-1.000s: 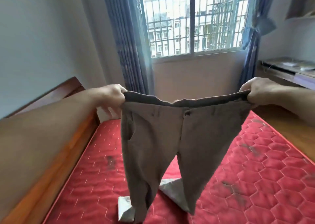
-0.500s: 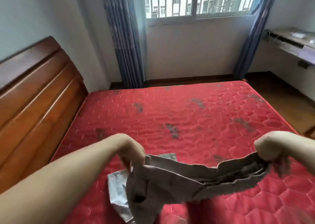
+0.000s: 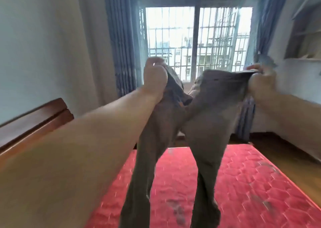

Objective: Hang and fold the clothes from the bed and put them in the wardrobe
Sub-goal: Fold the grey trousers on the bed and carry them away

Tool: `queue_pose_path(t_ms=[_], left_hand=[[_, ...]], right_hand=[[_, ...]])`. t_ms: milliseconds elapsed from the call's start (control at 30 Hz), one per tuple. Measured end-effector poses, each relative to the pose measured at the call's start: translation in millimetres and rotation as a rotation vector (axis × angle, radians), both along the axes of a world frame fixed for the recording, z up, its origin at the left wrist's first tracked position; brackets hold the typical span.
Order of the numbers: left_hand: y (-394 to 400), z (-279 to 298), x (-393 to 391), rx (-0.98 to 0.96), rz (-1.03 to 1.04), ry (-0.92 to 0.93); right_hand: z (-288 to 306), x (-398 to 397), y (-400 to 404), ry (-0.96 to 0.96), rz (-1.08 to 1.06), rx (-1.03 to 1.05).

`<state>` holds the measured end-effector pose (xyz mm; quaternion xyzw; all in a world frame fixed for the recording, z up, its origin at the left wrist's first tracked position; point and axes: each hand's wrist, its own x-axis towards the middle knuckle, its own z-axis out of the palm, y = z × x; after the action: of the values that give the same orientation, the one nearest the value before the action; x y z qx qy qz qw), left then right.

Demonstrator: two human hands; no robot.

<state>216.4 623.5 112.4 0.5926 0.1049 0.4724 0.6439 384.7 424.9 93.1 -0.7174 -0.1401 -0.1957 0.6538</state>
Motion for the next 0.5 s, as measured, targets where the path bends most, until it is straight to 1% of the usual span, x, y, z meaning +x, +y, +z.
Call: queue_pose_path(t_ms=[33,100,167,233,333,433,500], left_hand=[[-5,27,3,0.004,-0.013,-0.062],[-13,66,2,0.021,-0.011,-0.125],[-12,80,-1,0.025,0.025,-0.139],[-5,70,-3,0.038,0.065,-0.061],[9,8,-1,0.020,0.059,0.056],[20,-95,-5,-0.033,0.122,0.072],[17,-185,-10,-0.054,0.217,0.183]], right_hand=[[29,0,4,-0.065,0.003,0.057],[69,-8,4,-0.157,-0.006,0.146],[82,-18,-2,-0.201,-0.022,0.189],[68,-26,-13,-0.199,-0.045,0.149],[4,-27,-40,-0.143,-0.136,-0.006],[-95,-41,-73,-0.017,-0.158,-0.163],[-177,-53,-95,0.117,-0.152,-0.257]])
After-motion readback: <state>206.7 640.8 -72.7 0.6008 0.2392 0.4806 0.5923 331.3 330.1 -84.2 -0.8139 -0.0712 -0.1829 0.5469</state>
